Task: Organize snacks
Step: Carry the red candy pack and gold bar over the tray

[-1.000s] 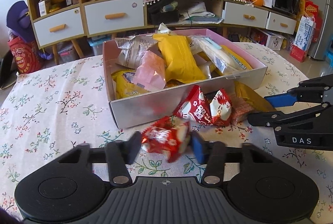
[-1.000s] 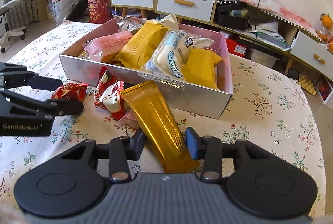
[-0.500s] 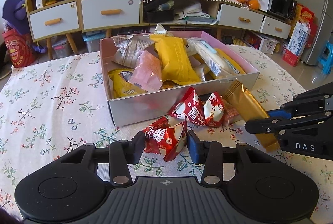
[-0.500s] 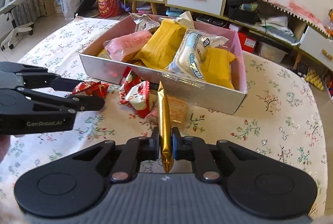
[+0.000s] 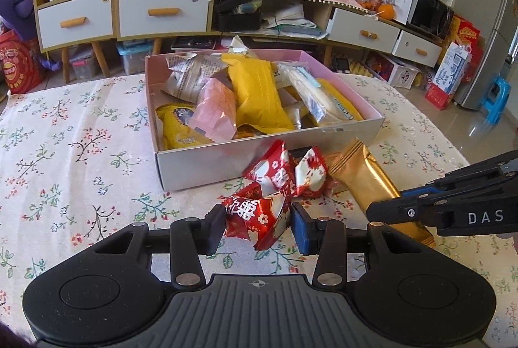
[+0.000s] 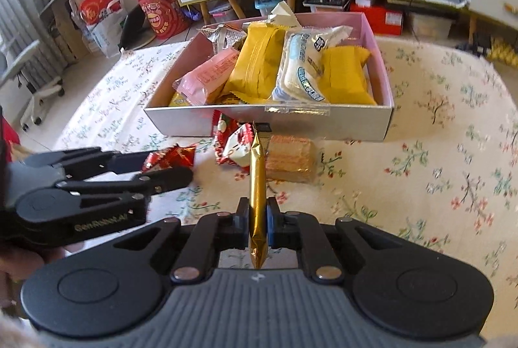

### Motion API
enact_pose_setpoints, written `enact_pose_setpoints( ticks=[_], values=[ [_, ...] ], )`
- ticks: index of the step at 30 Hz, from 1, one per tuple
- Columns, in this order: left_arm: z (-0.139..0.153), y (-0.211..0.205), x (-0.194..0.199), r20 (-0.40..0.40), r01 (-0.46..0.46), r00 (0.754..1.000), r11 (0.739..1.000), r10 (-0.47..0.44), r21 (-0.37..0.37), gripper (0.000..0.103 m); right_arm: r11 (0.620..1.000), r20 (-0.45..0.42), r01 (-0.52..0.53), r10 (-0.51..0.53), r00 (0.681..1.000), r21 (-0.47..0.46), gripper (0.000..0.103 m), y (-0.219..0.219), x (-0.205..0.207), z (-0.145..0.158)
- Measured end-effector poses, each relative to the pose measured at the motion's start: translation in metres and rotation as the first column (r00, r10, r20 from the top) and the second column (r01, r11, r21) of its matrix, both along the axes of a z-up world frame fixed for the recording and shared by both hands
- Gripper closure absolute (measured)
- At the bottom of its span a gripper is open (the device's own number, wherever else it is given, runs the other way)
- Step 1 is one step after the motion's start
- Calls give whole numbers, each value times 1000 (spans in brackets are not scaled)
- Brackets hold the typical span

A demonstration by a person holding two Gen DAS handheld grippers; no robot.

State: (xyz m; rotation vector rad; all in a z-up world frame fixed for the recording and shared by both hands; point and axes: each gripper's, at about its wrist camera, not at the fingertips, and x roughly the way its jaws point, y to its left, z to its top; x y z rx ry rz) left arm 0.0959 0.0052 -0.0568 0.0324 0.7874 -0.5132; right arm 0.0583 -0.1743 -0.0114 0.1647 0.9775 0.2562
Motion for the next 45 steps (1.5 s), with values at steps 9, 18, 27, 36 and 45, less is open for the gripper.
enact_pose_setpoints(
  ticks=[9,18,27,36,45],
  values=[
    [8,-2,-3,-1,24,1000,999,-24,-24,63,994,-10,15,-14,1000,109,97,-4,-6,12],
    [9,2,-3,-17,29,999,999,-29,-43,63,993,-9,37,-37,999,116,97,-10,-7,17],
    [6,0,-4,-36,21,999,999,-22,-31,63,992,-50,105,-101,994,77,78,-16,-1,3],
    [3,-3,-4,-51,27,998,1000,-27,-10,63,994,-86,93,-97,992,-56,38,1,2,-17],
    [-2,1,-3,-70,23,997,1000,-22,11,63,969,-34,6,-15,999,-247,45,31,-2,-25]
  ],
)
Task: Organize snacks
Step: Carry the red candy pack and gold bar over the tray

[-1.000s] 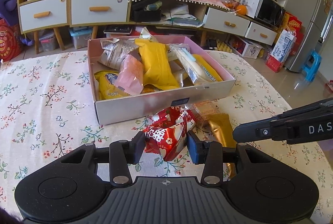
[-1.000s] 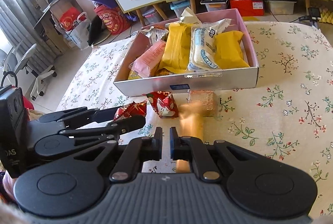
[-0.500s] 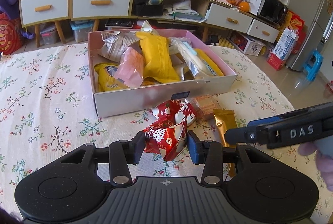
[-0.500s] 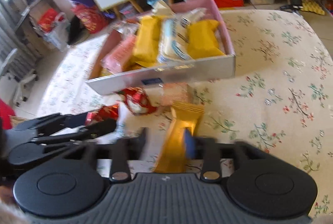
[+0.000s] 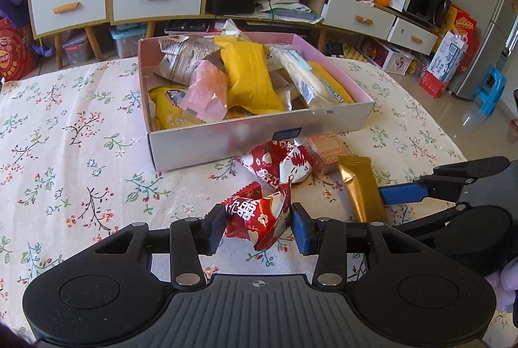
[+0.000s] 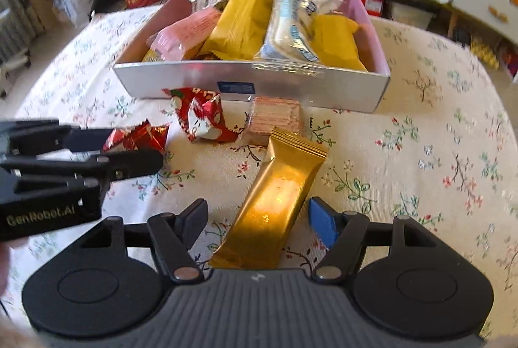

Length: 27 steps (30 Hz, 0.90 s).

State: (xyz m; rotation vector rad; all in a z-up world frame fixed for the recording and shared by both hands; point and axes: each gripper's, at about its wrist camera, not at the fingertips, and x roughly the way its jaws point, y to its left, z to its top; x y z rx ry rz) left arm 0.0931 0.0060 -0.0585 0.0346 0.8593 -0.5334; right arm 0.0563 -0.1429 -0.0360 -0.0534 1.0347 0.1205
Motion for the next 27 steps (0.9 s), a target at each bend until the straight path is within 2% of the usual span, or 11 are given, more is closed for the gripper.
enact_pose_setpoints(
  ticks=[1,3,6,10,18,27],
  values=[
    [0,0,0,-2,-1,1000,1000,1,1,62,1000,8,-13,13,1000,-5,49,1,0,1],
    [0,0,0,-4,-5,1000,1000,5,3,62,1000,10,-26,26,1000,4,67,1,0,2],
    [1,0,-1,-4,-5,1000,1000,5,1,62,999,10,-32,32,999,6,75,0,0,4],
    [2,0,0,-4,-5,1000,1000,5,-4,62,999,-2,-8,8,1000,45,76,-6,2,4],
    [9,3,2,0,-12,1000,999,12,-35,62,973,-11,57,-56,998,225,76,-27,1,23],
    [29,11,8,35,-43,998,996,46,-81,62,954,57,67,-88,995,291,76,-35,3,51]
  ],
)
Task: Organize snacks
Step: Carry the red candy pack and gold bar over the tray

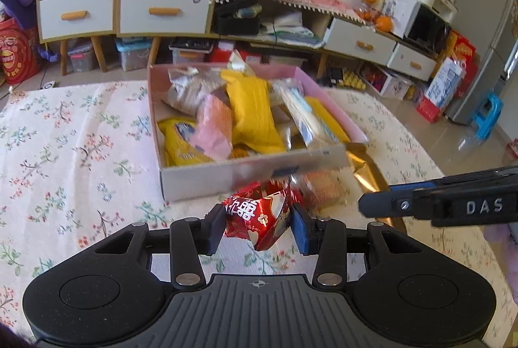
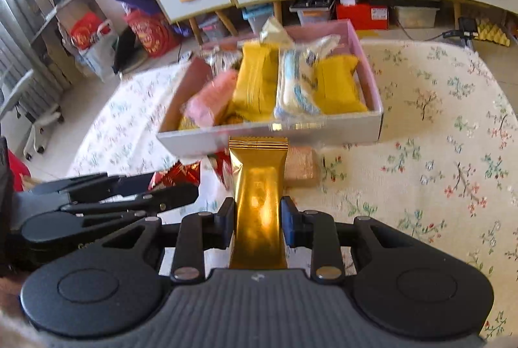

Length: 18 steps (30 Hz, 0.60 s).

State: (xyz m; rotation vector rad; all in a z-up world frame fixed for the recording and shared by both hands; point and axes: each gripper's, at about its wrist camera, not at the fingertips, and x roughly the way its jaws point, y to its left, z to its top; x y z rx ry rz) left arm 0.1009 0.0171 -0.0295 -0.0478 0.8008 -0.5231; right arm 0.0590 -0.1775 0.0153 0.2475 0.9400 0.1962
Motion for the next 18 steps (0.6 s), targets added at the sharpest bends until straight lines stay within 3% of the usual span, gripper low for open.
enact_pose_setpoints(
  ticks=[10,18],
  values=[
    [16,5,35,48,-85,995,996,84,8,63,995,68,102,-104,992,21,76,-17,28,13],
    [7,4,77,53,-154,987,986,151,65,62,995,110,96,-100,989,40,76,-6,69,17]
  ],
)
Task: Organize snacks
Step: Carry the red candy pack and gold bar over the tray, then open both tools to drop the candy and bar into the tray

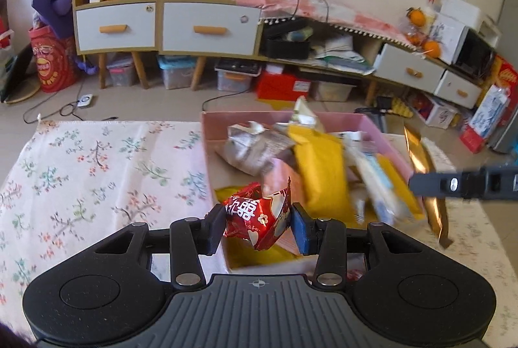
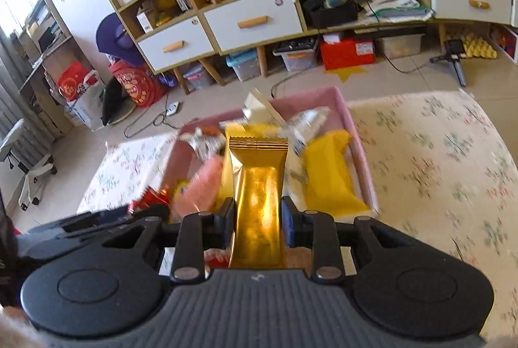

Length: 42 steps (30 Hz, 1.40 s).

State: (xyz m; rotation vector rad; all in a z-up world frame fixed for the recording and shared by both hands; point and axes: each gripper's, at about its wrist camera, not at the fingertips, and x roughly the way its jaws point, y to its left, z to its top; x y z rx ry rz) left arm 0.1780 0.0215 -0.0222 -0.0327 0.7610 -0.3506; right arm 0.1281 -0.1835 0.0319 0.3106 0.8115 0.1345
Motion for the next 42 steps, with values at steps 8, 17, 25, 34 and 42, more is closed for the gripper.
enact_pose_setpoints(
  ticks=[8,17,25,34,42],
  values=[
    [-7,-9,15,42,42,998,997,-45,70,62,998,21,-12,13,1000,-61,76,20,28,-7],
    [-11,-19,30,67,52,996,995,-57,81,62,991,2,25,-24,1000,-129,76,23,39,-15],
    [-12,-27,34,72,52,996,995,-58,90,50,985,20,25,-21,1000,-173,70,27,40,-10],
    [-3,-20,24,64,62,996,997,-65,48,22,989,45,38,-32,999,-144,47,20,31,-1],
    [4,-14,1,55,48,997,998,-50,34,16,991,54,38,-31,998,-127,31,16,11,8]
  ],
)
